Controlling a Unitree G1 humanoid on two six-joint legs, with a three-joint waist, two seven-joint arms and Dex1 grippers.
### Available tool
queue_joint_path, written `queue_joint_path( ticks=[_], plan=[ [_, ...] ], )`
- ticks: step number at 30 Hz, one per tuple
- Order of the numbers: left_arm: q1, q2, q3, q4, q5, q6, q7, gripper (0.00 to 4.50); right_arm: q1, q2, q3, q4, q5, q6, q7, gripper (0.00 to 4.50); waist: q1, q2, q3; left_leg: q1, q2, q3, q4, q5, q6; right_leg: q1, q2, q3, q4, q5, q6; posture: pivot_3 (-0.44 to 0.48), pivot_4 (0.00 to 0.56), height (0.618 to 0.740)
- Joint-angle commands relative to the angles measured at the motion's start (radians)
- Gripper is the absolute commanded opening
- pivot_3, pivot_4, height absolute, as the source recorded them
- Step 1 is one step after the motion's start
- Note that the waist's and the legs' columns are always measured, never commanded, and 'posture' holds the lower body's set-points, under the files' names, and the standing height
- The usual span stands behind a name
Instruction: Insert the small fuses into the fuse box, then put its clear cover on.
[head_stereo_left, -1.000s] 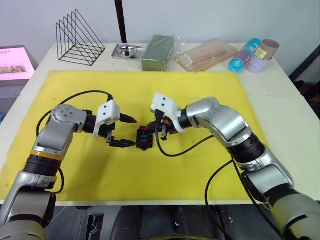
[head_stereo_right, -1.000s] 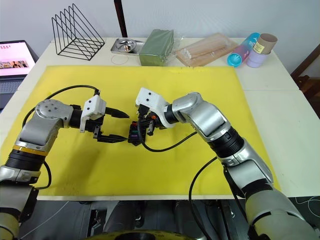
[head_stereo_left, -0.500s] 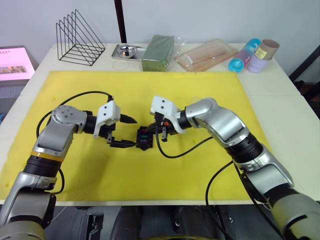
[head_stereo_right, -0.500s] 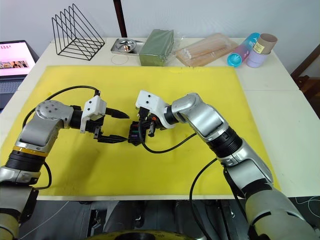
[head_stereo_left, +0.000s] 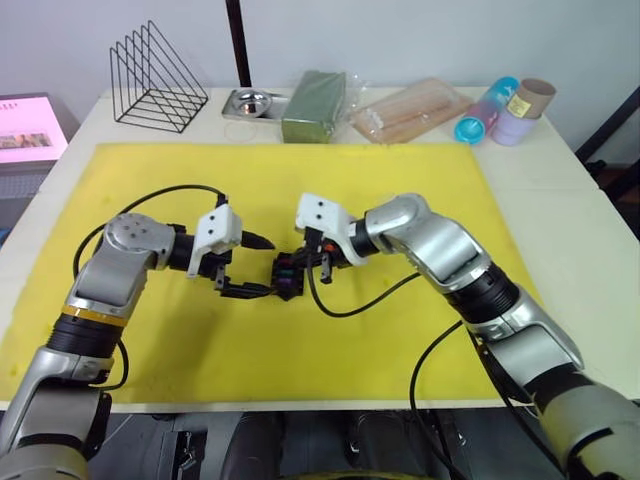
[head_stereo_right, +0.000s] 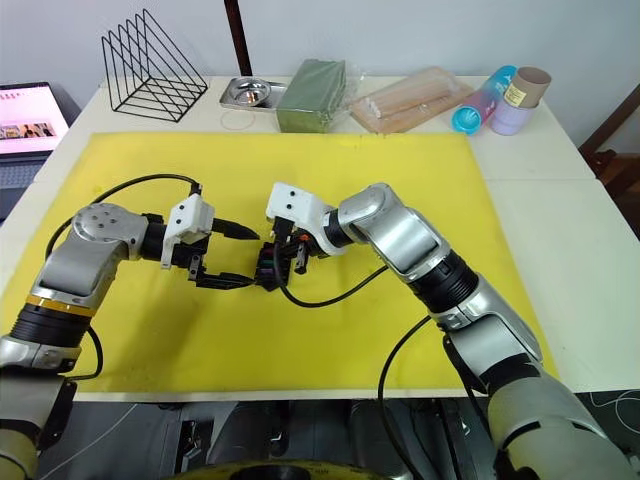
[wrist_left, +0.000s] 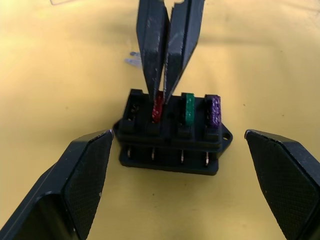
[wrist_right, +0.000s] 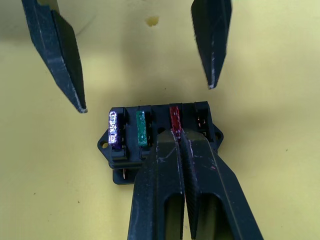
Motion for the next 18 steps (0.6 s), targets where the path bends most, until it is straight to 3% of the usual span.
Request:
queue_joint_path(
  ticks=[1,18],
  plan=[
    [-0.006,0.006,0.012,-0.035,-0.012,0.001,0.004,4.5,-0.008,0.007,-0.006,0.003,0.001,0.023,0.001,0.02,0.0,0.0,0.0,0.0,0.0,0.0,0.0,0.0,0.0,0.0,0.0,0.0,0.0,0.0,0.0,0.0,0.15,0.74],
    [-0.024,0.003,0.005,-0.022,-0.007,-0.003,-0.002,4.5,-0.011,0.01,-0.05,-0.051,0.018,0.052,-0.012,0.02,0.001,0.0,0.0,0.0,0.0,0.0,0.0,0.0,0.0,0.0,0.0,0.0,0.001,0.0,0.0,0.0,0.15,0.74]
  ],
)
